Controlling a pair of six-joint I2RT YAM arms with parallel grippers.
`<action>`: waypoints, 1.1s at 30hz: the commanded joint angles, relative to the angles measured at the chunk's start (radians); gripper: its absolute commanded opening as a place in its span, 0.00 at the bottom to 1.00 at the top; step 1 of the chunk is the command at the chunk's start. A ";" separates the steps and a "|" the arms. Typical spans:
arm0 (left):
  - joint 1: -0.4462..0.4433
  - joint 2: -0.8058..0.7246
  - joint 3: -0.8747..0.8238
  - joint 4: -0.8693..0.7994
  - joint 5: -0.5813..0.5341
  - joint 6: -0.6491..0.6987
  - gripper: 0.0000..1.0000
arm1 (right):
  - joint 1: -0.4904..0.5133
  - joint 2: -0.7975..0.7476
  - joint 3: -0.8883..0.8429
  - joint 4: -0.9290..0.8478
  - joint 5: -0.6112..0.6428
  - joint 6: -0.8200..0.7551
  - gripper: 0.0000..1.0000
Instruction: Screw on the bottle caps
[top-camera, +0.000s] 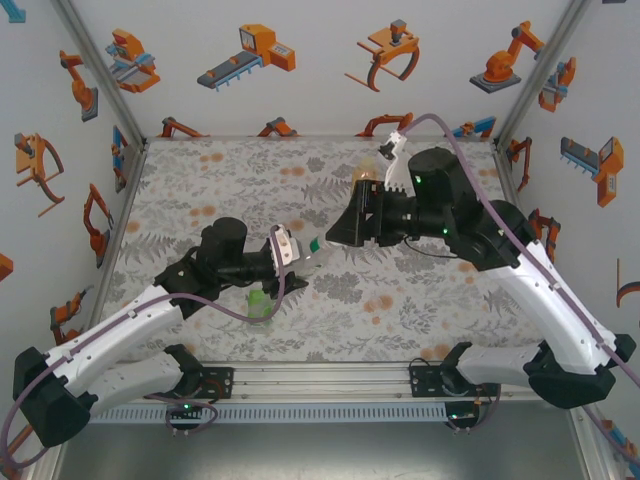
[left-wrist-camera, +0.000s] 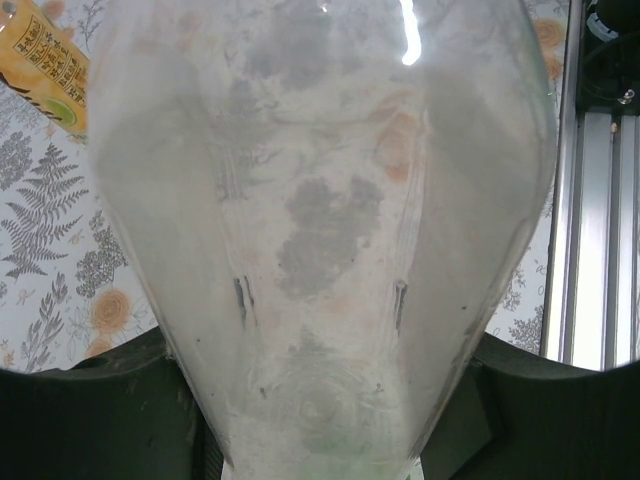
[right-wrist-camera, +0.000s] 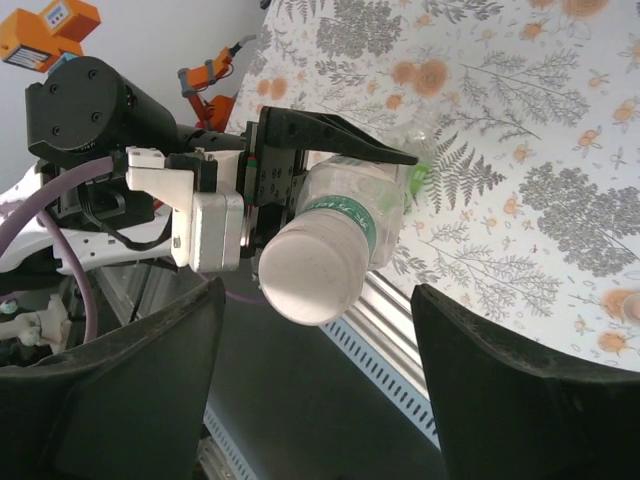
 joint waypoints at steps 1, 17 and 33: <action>-0.008 -0.004 0.044 -0.012 -0.057 -0.009 0.00 | -0.019 0.055 0.086 -0.132 0.060 0.016 0.61; -0.060 0.041 0.081 -0.123 -0.304 0.103 0.00 | -0.073 0.071 -0.087 0.004 -0.019 0.430 0.53; -0.064 0.046 0.085 -0.154 -0.308 0.129 0.00 | -0.076 0.103 -0.076 -0.053 -0.041 0.400 0.35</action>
